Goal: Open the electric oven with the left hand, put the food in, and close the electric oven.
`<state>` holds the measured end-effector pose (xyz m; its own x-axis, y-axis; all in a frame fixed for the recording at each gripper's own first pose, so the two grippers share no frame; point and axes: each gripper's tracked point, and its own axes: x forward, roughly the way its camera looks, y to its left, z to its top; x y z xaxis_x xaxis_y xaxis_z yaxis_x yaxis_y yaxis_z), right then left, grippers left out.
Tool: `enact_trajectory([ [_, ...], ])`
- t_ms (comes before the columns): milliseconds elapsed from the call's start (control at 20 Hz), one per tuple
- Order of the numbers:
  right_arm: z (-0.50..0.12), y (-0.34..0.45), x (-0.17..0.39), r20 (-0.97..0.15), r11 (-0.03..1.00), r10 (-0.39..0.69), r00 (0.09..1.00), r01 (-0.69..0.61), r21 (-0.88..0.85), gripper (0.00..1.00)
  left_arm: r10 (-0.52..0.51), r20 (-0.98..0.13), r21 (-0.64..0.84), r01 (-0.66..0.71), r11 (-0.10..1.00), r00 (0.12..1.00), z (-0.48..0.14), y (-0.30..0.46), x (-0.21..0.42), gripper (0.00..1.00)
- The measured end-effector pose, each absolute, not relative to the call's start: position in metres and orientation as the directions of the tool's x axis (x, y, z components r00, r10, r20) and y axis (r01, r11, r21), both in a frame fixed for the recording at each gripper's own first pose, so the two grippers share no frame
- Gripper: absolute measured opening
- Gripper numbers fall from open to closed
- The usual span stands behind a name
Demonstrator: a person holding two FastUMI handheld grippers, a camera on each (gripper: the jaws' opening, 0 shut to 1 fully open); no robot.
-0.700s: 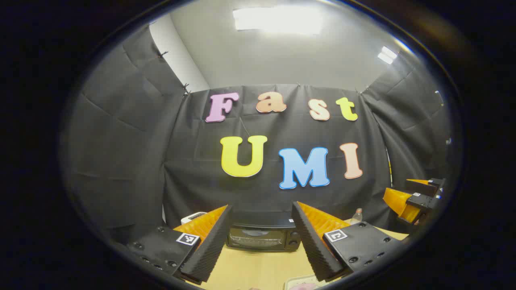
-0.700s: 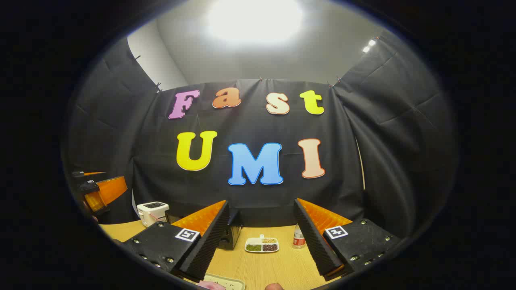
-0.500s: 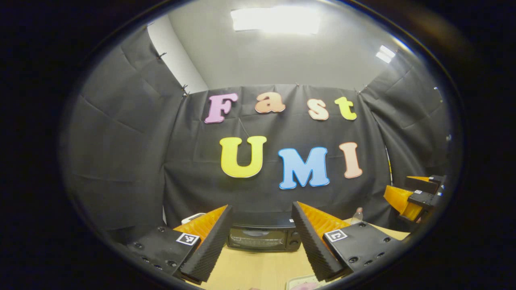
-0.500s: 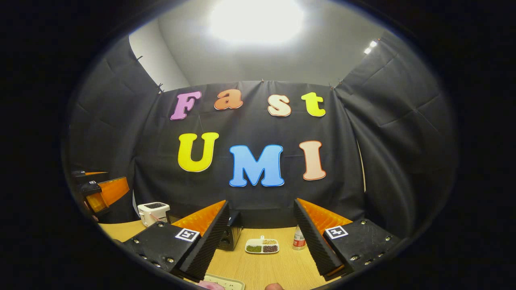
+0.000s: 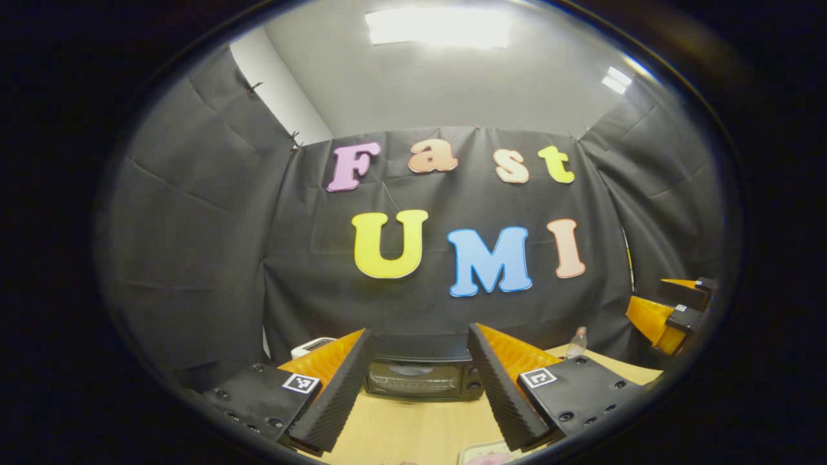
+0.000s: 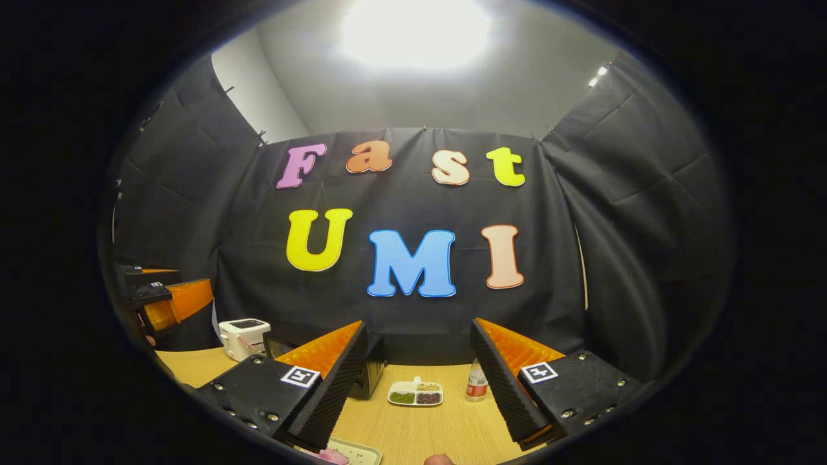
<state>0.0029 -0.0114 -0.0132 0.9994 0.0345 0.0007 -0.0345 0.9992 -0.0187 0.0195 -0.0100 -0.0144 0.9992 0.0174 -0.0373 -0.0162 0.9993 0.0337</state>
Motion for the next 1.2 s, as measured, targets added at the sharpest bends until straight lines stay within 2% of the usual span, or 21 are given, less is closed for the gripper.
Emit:
enact_trajectory([
  [300,-0.028,-0.009,0.011,-0.025,0.996,0.091,0.996,-0.091,0.007,0.98,0.053,-0.066,0.035,-0.051,0.998,0.996,-0.030,0.000,0.052,1.00],
  [450,-0.028,-0.006,0.018,-0.025,0.996,0.092,0.995,-0.092,0.012,0.98,0.035,-0.074,0.039,-0.033,0.999,0.997,-0.039,0.006,0.078,1.00],
  [550,-0.029,-0.004,0.026,-0.025,0.997,0.072,0.997,-0.072,-0.001,0.98,0.014,-0.077,0.043,-0.011,0.999,0.997,-0.046,0.011,0.100,0.97],
  [600,-0.030,-0.001,0.028,-0.029,0.998,0.063,0.998,-0.064,-0.006,0.98,0.005,-0.084,0.044,-0.001,0.999,0.996,-0.051,0.014,0.112,1.00],
  [1200,-0.045,0.012,0.055,-0.066,0.994,-0.098,0.993,0.095,-0.050,0.97,-0.119,-0.175,0.010,0.122,0.992,0.977,-0.136,0.034,0.227,1.00],
])
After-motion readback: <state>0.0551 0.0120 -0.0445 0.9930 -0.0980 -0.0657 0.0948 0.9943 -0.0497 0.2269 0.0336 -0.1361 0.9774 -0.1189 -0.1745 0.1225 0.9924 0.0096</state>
